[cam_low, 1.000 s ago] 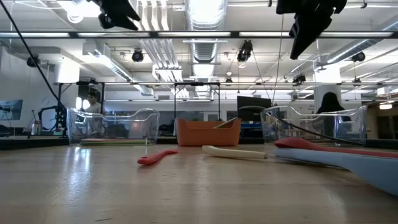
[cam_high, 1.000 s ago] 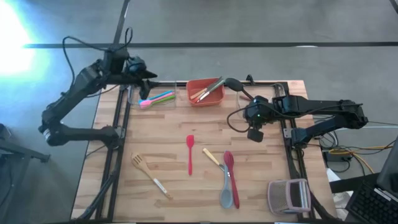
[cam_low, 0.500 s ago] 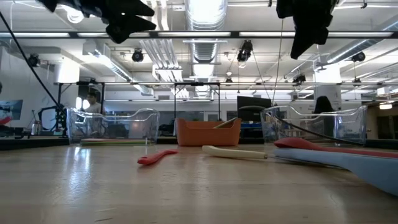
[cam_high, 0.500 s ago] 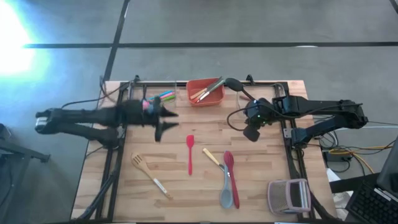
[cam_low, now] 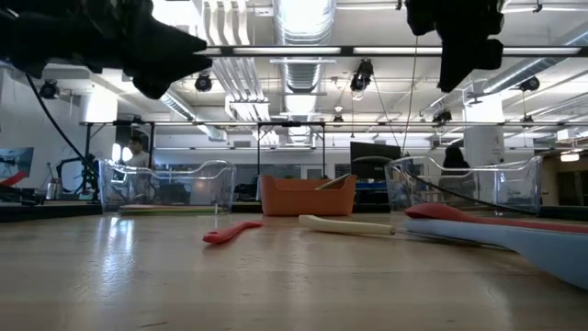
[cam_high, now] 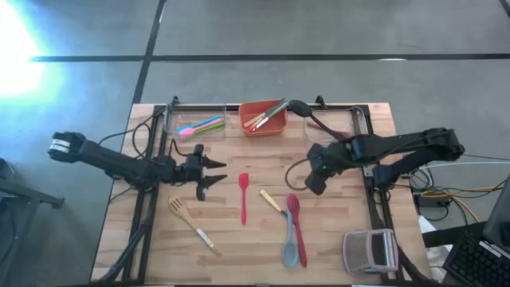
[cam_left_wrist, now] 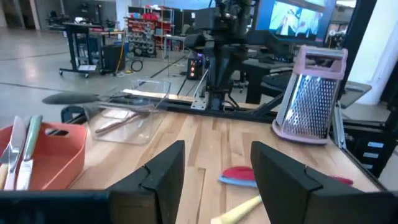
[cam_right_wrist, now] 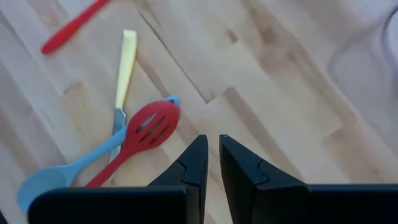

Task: Pick & Place Kitchen Items
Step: Put the yellow knife into the orange bin

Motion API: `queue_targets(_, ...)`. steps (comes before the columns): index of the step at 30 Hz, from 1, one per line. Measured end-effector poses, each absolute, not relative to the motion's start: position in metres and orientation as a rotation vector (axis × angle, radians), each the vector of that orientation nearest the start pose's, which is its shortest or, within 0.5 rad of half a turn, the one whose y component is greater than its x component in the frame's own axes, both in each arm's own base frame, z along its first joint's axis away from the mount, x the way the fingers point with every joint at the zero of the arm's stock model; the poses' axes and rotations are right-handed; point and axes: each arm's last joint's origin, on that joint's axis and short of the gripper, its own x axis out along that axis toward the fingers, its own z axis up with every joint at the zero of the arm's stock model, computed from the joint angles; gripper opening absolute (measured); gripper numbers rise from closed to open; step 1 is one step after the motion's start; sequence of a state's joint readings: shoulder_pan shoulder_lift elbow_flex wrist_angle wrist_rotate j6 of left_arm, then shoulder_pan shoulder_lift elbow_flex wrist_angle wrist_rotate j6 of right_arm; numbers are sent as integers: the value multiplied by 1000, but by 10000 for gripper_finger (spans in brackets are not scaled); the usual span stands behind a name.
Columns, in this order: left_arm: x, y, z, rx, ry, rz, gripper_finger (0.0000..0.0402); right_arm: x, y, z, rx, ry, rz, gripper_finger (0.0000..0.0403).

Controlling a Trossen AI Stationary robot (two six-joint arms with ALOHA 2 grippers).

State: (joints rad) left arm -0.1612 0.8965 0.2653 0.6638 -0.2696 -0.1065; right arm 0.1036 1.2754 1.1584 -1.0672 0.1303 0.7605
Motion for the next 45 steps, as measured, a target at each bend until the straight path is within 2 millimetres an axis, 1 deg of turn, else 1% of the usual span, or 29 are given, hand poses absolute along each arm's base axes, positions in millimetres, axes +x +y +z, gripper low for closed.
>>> queue_targets(4,180,-21,208,-94,-9,125,186,242,34,280,556,1164,-502,34)
queue_targets(9,180,-21,208,-38,-7,137,186,256,49,263,631,1231,-501,34)
queue_targets(15,180,-21,208,-8,-3,137,186,275,71,254,763,1210,-423,34)
queue_targets(18,179,-20,209,-9,-5,137,186,280,78,248,783,1216,-417,34)
queue_targets(21,179,-20,209,-9,-8,137,186,288,85,240,791,1215,-399,42)
queue_targets(25,179,-20,209,-10,-11,137,186,298,92,229,796,1214,-354,67)
queue_targets(29,179,-20,209,-10,-10,137,186,310,93,217,785,1201,-332,102)
queue_targets(32,179,-20,210,-10,-10,137,186,321,90,210,762,1173,-298,130)
queue_targets(37,179,-20,209,-10,-10,137,186,341,78,195,701,1141,-262,177)
queue_targets(40,179,-20,209,-9,-9,137,186,353,70,191,655,1135,-244,202)
queue_targets(45,179,-20,209,-8,-4,137,186,372,55,183,586,1129,-255,226)
